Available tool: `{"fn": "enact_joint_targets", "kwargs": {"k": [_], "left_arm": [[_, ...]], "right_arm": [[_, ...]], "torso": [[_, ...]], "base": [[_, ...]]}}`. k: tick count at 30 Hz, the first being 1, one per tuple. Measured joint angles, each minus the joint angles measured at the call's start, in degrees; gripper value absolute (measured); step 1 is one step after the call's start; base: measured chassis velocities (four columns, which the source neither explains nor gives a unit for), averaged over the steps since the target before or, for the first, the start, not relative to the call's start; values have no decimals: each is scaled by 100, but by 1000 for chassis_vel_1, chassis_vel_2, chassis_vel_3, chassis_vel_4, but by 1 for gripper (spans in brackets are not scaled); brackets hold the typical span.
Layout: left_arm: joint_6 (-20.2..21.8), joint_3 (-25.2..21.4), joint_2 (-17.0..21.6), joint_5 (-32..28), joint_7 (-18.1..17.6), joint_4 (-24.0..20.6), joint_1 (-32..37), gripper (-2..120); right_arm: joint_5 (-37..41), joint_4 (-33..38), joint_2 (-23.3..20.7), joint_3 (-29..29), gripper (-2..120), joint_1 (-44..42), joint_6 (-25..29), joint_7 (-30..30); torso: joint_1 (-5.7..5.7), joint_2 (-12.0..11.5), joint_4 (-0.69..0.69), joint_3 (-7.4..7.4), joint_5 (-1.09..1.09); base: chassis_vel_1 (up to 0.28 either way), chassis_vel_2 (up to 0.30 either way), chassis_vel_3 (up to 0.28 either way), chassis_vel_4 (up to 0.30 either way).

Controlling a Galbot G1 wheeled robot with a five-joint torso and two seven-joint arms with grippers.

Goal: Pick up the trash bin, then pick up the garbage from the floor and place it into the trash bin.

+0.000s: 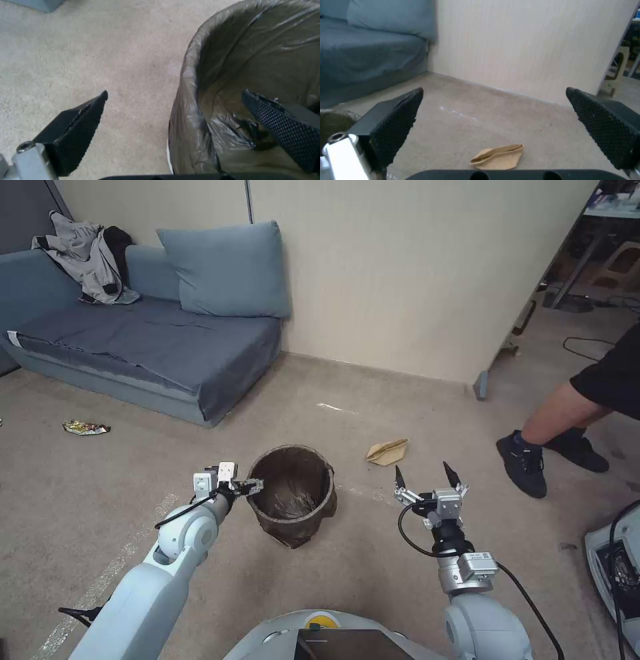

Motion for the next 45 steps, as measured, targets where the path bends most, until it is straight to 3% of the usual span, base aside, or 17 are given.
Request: {"fn": "enact_joint_targets", "kwargs": {"k": [37, 45], "left_arm": [[322, 209, -148, 197, -167, 240, -114, 99], [321, 235, -167, 157, -232, 286, -131, 76]], "right_arm": [[23, -43, 12, -41, 100, 5, 102, -59], [35, -60, -1, -49, 100, 21, 106, -88]], "torso": [[0, 0, 0, 0, 0], [0, 0, 0, 0, 1]], "base": [[0, 0, 0, 0], [0, 0, 0, 0]]}}
